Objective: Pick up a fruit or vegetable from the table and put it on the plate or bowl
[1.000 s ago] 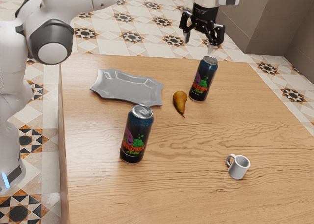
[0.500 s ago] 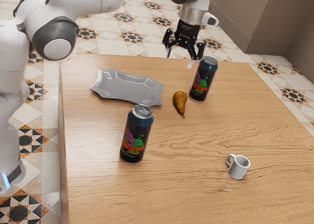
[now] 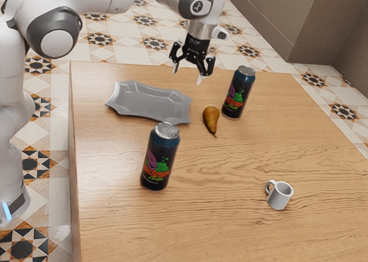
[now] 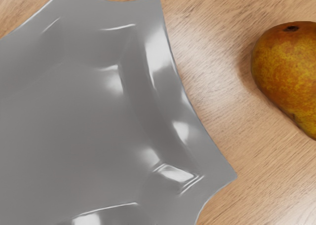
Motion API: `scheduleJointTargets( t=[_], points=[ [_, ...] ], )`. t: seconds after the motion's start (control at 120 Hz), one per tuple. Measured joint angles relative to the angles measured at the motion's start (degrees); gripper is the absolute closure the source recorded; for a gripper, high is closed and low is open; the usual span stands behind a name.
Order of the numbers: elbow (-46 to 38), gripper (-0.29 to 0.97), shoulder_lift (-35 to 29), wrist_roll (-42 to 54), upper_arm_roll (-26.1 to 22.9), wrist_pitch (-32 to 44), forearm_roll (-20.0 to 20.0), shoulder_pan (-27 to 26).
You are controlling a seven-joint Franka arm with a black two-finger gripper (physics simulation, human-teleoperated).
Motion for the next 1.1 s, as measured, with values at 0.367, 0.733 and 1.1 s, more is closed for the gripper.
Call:
scheduleJointTargets(
  t=[0.367,0.733,1.1],
  points=[
    [-2.9,0.00,3.0,2.4,-5.1,5.9,-4.4,-1.6],
    [-2.8,0.00,6.0,4.1,-5.1,9.6,-4.9,0.3],
    [-2.2,0.00,10.0,4.5,-4.8,13.7,-4.8,3.8]
  ],
)
